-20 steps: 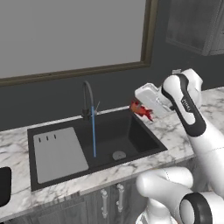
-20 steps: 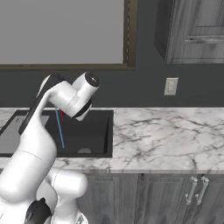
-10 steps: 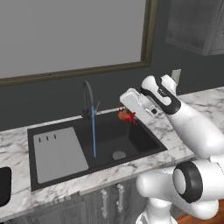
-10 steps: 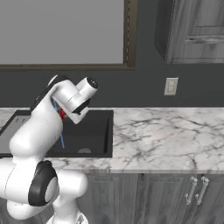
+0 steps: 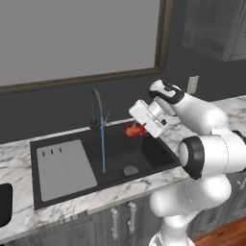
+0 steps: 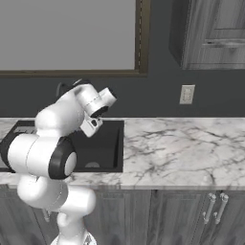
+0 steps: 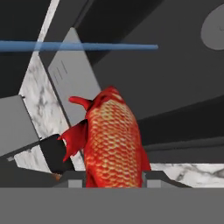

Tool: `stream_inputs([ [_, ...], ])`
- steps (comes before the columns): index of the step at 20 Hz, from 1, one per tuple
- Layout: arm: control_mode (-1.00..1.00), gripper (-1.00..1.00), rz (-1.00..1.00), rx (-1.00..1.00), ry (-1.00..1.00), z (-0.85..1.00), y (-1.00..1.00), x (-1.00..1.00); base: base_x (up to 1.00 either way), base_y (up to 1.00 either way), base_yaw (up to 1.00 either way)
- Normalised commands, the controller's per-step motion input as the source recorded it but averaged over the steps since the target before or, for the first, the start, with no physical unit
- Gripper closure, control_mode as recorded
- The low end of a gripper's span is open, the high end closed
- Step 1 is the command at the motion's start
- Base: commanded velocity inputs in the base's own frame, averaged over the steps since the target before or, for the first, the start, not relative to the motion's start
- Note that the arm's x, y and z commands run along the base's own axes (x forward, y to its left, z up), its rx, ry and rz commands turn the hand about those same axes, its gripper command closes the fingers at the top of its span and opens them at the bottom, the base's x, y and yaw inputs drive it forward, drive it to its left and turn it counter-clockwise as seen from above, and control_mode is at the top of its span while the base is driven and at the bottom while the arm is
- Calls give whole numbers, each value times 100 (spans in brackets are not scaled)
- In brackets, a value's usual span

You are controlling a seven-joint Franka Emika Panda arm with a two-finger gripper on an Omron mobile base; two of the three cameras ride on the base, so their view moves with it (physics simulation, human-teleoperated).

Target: Take the fish out of the fridge, briefly rinse it in the sink, and place it on the tray next to the sink.

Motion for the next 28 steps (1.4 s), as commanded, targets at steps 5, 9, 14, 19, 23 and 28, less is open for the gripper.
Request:
stream_inputs([
  [5, -100, 100, 7, 14, 1, -16, 12, 10, 0, 0, 0],
  [9, -100, 100, 0, 3, 0, -3, 51, -9, 0, 0, 0],
  [14, -100, 100, 0, 4, -3, -1, 38, -20, 0, 0, 0],
  [19, -100, 100, 0, 22, -3, -8, 6, -1, 0, 0, 0],
  [23, -100, 100, 0, 23, -2, -11, 0, 0, 0, 0, 0],
  [28, -100, 100, 0, 7, 0, -9, 0, 2, 0, 0, 0],
])
